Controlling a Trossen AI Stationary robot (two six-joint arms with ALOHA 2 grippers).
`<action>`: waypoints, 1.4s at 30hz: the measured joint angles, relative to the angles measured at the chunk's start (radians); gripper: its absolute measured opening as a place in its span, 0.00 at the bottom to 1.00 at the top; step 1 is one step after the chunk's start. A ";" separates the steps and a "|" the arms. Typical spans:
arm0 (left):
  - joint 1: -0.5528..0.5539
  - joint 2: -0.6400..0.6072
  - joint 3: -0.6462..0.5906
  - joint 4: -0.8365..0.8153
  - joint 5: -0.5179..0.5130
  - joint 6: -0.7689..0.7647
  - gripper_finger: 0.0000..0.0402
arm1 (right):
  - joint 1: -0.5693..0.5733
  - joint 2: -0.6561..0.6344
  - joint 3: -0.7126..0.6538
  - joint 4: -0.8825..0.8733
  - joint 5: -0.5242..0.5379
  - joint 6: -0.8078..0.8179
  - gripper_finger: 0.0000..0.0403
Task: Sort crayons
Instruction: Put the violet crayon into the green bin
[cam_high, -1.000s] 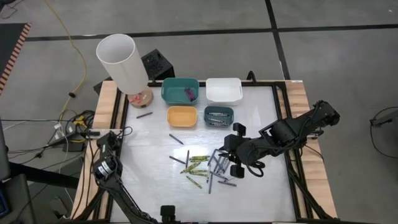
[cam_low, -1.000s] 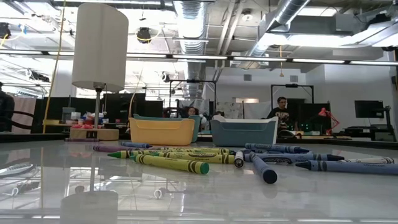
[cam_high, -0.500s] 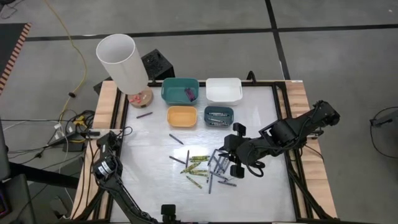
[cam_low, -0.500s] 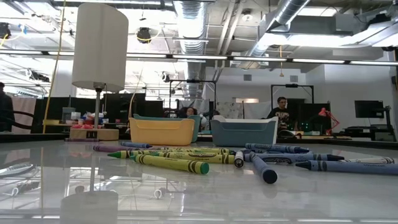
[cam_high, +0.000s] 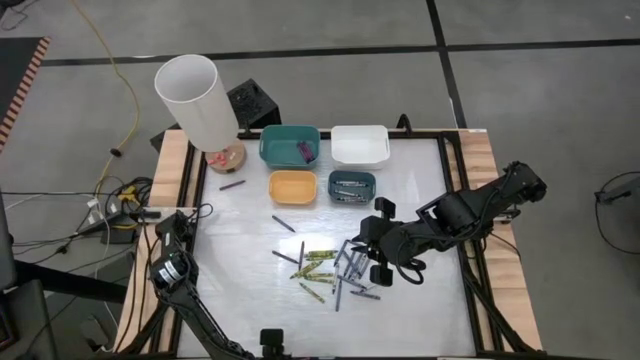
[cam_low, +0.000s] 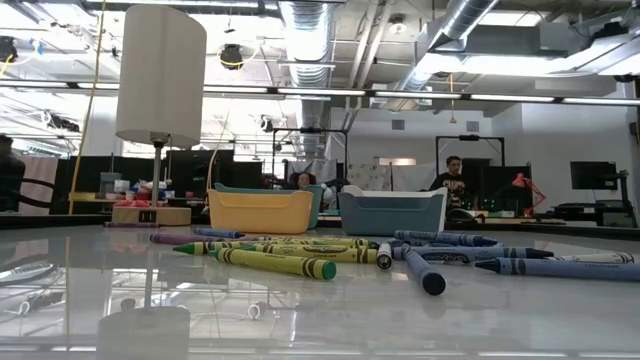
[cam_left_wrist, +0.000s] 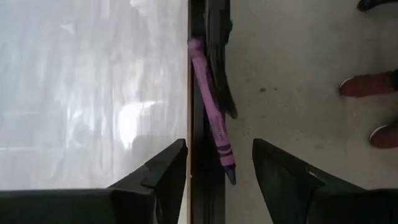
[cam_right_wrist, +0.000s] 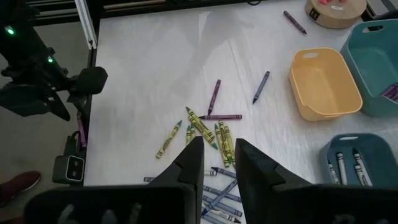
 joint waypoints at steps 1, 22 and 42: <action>0.000 0.008 0.000 0.007 0.026 0.000 0.43 | 0.000 0.000 0.000 0.000 0.000 0.000 0.22; 0.030 0.024 0.001 -0.073 0.053 -0.070 0.12 | 0.000 0.000 0.000 -0.006 0.000 0.019 0.22; 0.038 0.016 0.164 -0.344 0.034 -0.110 0.03 | 0.030 -0.002 0.000 0.005 0.012 0.032 0.22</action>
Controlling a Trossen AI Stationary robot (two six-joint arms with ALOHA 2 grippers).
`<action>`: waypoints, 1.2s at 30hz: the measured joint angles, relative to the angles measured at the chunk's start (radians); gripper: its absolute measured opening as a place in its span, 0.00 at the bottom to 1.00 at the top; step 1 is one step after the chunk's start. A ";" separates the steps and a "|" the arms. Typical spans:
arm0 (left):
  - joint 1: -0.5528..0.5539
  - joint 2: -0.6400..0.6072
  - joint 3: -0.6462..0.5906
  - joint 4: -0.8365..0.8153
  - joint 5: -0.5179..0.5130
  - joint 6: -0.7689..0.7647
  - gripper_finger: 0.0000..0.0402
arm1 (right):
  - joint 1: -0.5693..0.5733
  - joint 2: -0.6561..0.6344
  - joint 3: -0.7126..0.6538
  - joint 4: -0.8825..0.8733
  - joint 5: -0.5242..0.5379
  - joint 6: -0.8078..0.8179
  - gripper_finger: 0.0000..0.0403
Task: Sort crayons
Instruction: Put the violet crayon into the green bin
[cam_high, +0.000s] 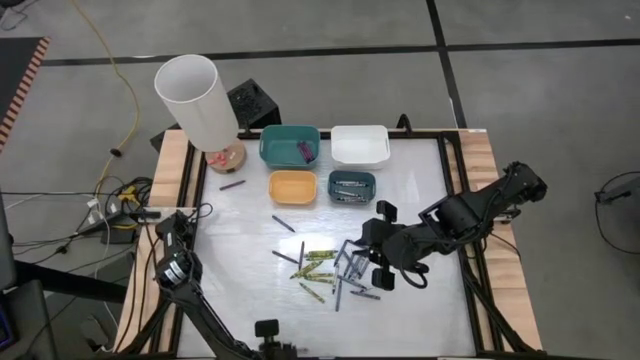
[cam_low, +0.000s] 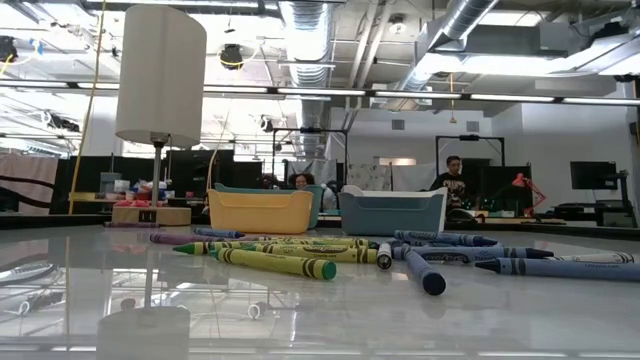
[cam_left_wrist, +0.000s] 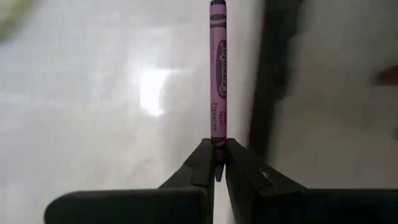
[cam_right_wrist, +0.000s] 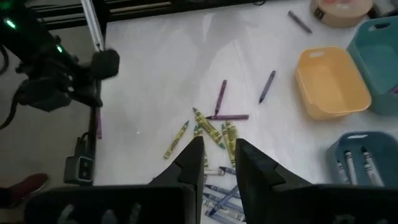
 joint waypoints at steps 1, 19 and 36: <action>0.002 0.000 0.018 -0.036 -0.011 -0.002 0.03 | 0.009 0.000 0.000 0.002 0.022 -0.009 0.22; 0.167 -0.313 0.213 -0.334 -0.502 0.073 0.03 | 0.142 -0.146 0.000 0.076 0.278 -0.110 0.22; 0.431 -0.538 0.213 -0.044 -0.349 0.538 0.03 | 0.112 -0.239 0.000 0.056 0.287 -0.281 0.22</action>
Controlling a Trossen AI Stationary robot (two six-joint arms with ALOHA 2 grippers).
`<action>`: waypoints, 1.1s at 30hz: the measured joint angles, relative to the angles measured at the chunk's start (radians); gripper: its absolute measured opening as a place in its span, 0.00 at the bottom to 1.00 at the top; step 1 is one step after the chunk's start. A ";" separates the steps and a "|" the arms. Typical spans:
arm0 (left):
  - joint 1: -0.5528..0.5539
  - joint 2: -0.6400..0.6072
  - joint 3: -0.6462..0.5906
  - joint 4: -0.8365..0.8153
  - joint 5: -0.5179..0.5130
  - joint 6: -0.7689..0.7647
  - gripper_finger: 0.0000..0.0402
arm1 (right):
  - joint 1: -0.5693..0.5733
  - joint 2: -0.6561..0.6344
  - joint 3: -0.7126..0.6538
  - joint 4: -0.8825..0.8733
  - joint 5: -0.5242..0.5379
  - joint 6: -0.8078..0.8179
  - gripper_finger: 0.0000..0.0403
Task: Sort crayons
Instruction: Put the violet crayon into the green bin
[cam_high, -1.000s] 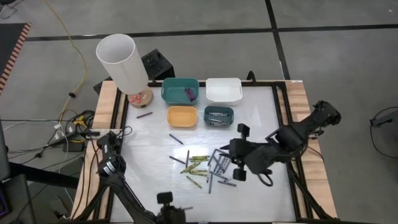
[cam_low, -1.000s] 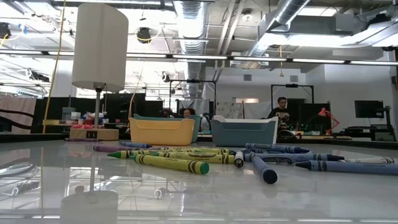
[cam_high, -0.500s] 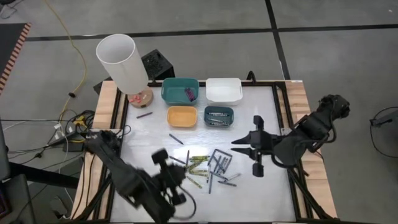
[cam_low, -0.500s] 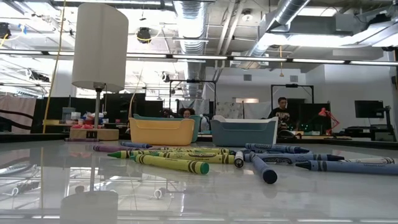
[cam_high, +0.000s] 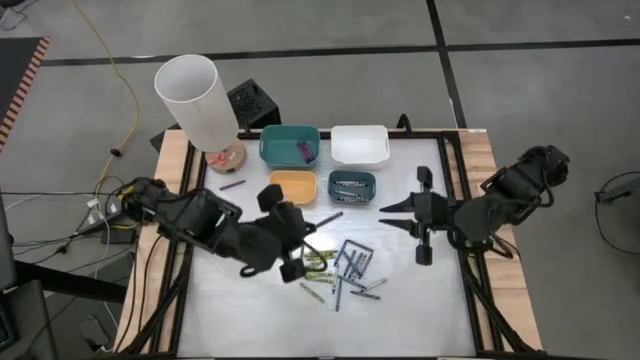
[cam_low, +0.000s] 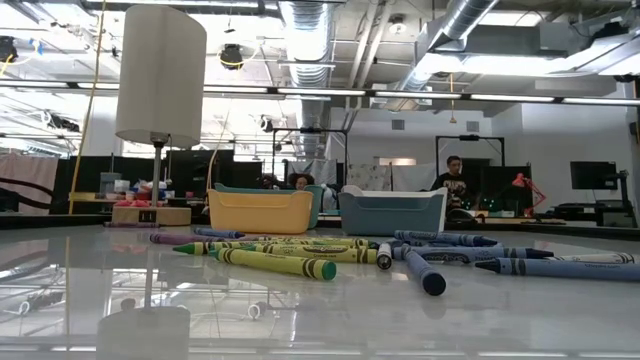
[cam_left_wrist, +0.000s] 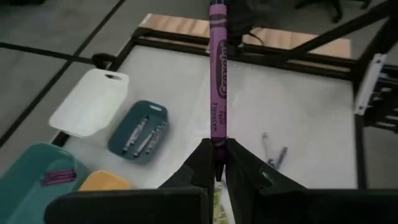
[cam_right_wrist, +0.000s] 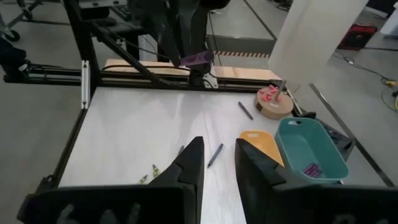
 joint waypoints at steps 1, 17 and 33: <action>0.008 0.000 0.000 0.001 0.005 0.012 0.03 | 0.000 -0.006 0.000 -0.006 0.000 0.000 0.22; 0.293 -0.158 -0.029 0.020 0.309 0.286 0.03 | -0.124 -0.022 0.000 -0.035 -0.010 -0.037 0.22; 0.617 -0.812 -1.109 0.828 0.643 0.241 0.03 | -0.640 0.048 -0.241 0.639 -0.537 -0.224 0.22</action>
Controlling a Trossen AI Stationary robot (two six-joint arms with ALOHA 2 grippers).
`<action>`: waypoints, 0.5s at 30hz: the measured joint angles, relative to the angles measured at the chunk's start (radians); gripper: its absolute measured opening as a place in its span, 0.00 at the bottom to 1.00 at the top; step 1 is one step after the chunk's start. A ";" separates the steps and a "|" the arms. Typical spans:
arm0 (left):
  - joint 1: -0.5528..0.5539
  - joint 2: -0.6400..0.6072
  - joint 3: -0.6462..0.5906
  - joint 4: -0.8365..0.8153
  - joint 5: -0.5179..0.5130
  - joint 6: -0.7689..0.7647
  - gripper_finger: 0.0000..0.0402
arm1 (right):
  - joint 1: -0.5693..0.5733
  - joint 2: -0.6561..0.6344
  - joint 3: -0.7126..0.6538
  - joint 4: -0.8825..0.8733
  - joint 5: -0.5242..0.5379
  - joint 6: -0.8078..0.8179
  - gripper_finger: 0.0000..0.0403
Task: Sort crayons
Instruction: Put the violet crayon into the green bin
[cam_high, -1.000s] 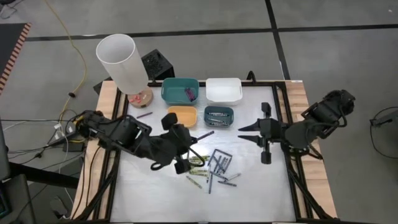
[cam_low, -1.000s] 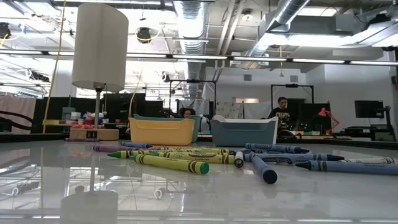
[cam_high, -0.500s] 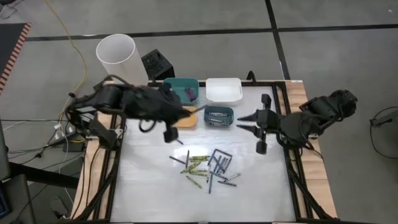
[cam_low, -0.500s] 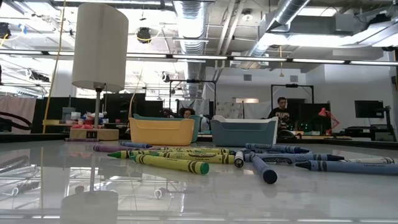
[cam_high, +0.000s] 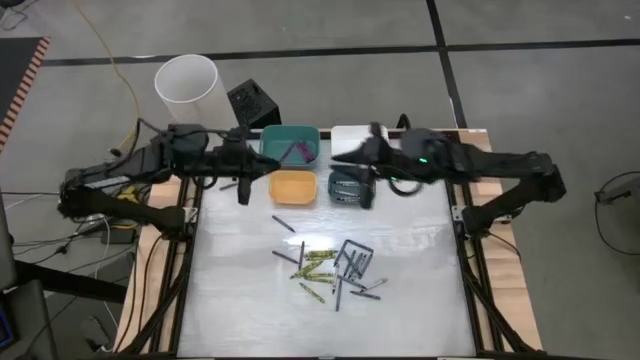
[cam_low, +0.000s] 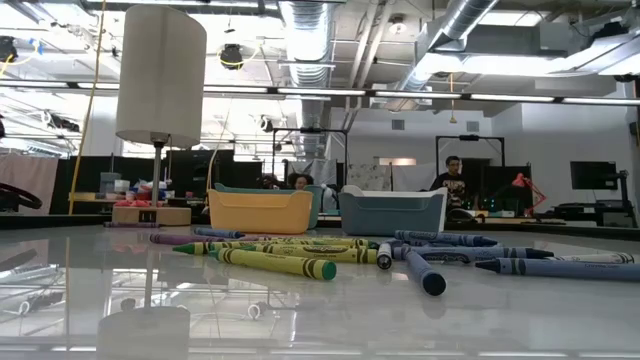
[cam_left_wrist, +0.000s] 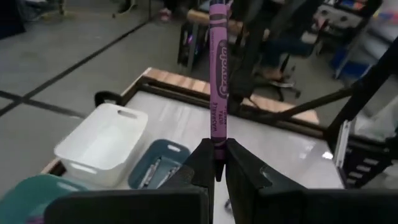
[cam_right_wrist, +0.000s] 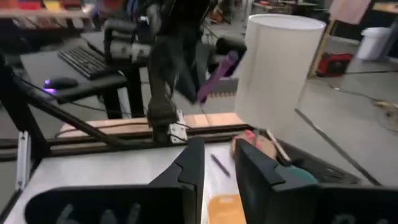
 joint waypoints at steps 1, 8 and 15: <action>0.006 -0.023 -0.052 0.047 0.003 -0.006 0.03 | -0.028 0.017 -0.021 0.056 -0.038 0.009 0.22; 0.028 -0.114 -0.254 0.257 0.002 -0.012 0.03 | -0.152 0.188 -0.064 0.338 -0.219 0.031 0.22; 0.061 -0.133 -0.297 0.308 0.005 0.060 0.03 | -0.186 0.340 -0.063 0.557 -0.273 0.159 0.26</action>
